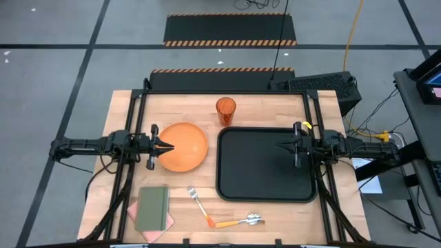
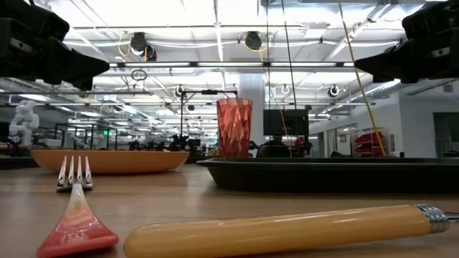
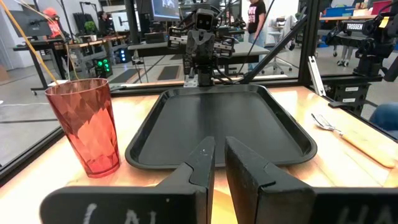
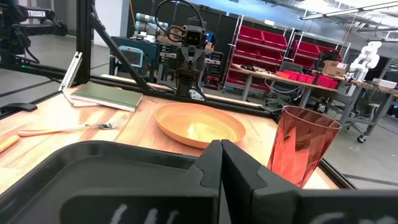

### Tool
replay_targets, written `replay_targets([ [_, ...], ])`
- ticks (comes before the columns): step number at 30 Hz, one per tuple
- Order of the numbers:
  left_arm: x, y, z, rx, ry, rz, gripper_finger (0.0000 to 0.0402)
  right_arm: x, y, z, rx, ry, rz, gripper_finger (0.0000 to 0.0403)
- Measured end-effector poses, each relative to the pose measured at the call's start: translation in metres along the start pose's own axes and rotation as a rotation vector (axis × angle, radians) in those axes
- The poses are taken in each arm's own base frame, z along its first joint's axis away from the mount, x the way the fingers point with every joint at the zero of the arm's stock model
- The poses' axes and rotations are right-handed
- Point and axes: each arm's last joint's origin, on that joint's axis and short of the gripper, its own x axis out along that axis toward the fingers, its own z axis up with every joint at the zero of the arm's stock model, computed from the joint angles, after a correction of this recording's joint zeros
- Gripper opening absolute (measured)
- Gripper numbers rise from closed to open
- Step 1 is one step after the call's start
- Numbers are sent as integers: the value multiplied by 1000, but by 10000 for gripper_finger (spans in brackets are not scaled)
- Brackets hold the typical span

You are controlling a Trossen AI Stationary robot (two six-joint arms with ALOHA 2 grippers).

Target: Pick and place plate/cup/fork/spoon on tray

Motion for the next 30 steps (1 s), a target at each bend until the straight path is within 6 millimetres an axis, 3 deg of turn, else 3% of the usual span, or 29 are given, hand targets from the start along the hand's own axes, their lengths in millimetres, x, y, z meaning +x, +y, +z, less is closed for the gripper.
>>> replay_targets([
  [25,0,0,0,0,0,0,42,0,0,0,0,0,0,0],
  [30,0,2,4,4,-36,64,42,0,0,0,0,0,0,0],
])
